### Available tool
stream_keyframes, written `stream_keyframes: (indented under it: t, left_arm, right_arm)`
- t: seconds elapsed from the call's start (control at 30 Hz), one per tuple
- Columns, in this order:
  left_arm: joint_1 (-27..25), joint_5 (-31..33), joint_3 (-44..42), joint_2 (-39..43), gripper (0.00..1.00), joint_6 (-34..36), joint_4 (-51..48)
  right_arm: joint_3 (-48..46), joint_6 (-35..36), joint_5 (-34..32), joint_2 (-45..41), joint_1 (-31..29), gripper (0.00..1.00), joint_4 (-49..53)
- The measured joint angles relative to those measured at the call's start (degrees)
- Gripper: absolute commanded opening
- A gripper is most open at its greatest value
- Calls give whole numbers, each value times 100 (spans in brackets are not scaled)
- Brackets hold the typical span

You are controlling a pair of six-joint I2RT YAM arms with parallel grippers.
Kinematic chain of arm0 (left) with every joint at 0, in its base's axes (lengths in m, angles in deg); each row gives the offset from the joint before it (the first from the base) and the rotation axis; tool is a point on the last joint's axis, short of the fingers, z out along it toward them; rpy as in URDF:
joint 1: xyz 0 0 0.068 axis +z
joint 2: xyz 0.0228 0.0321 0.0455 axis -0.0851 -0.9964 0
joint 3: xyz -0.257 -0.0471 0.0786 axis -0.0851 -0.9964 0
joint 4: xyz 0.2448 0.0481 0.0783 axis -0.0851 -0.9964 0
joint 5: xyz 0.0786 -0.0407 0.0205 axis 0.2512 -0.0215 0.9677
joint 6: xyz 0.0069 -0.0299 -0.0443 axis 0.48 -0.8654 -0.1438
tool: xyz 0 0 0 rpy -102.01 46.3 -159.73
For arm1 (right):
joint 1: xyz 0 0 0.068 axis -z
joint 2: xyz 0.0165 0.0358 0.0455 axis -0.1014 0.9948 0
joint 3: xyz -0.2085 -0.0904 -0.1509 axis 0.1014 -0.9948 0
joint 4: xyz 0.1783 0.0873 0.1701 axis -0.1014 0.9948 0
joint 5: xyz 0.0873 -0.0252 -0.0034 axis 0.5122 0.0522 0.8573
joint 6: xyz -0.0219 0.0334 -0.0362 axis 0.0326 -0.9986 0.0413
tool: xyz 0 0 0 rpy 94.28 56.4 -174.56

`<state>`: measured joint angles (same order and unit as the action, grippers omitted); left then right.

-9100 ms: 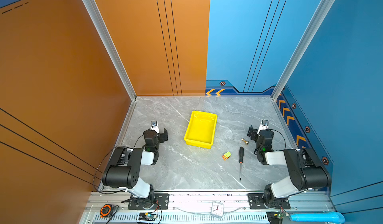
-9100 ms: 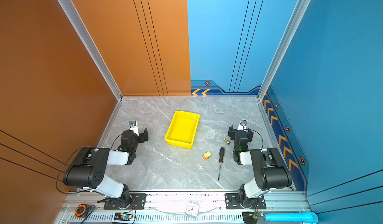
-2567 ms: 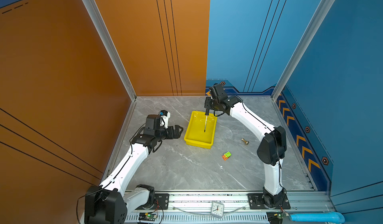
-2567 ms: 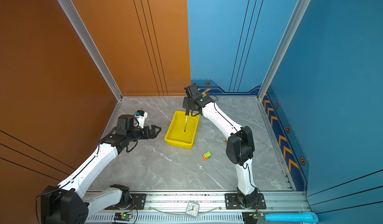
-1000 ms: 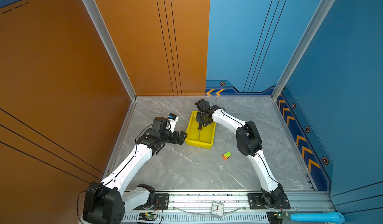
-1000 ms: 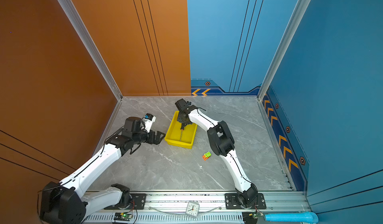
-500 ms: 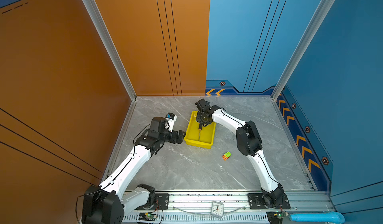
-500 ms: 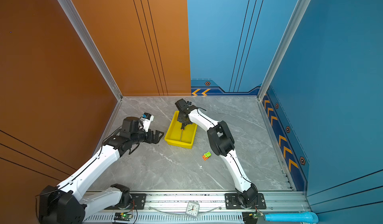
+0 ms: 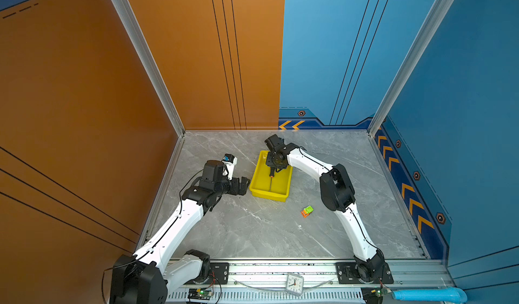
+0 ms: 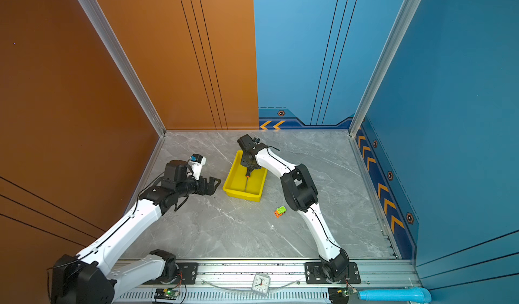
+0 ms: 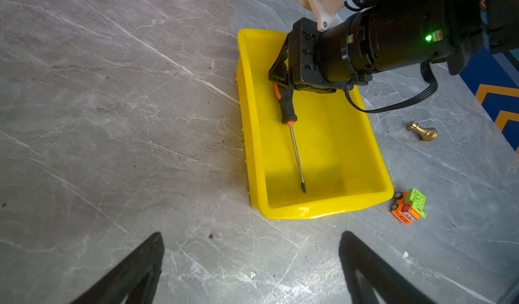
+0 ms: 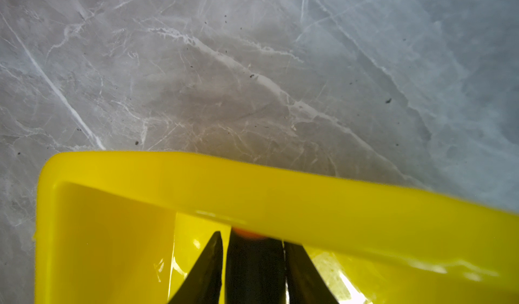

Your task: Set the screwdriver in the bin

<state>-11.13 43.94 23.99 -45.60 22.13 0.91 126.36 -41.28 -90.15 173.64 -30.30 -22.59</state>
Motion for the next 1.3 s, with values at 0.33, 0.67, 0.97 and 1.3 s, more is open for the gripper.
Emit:
stream_keyframes:
  t: [0.33, 0.67, 0.97, 1.3]
  left_arm:
    - [22, 96, -35, 118, 98, 0, 17]
    - [28, 713, -138, 188, 98, -129, 15]
    - [120, 1919, -310, 197, 98, -413, 20]
    - [402, 3091, -483, -7, 98, -424, 140]
  right_arm:
    - [-162, 28, -120, -94, 0, 49, -11]
    - [-634, 636, -306, -1462, 0, 66, -28]
    - [-2876, 1631, -887, -3954, 17, 98, -184]
    - [-6120, 2243, -1606, -7289, 1163, 100, -671]
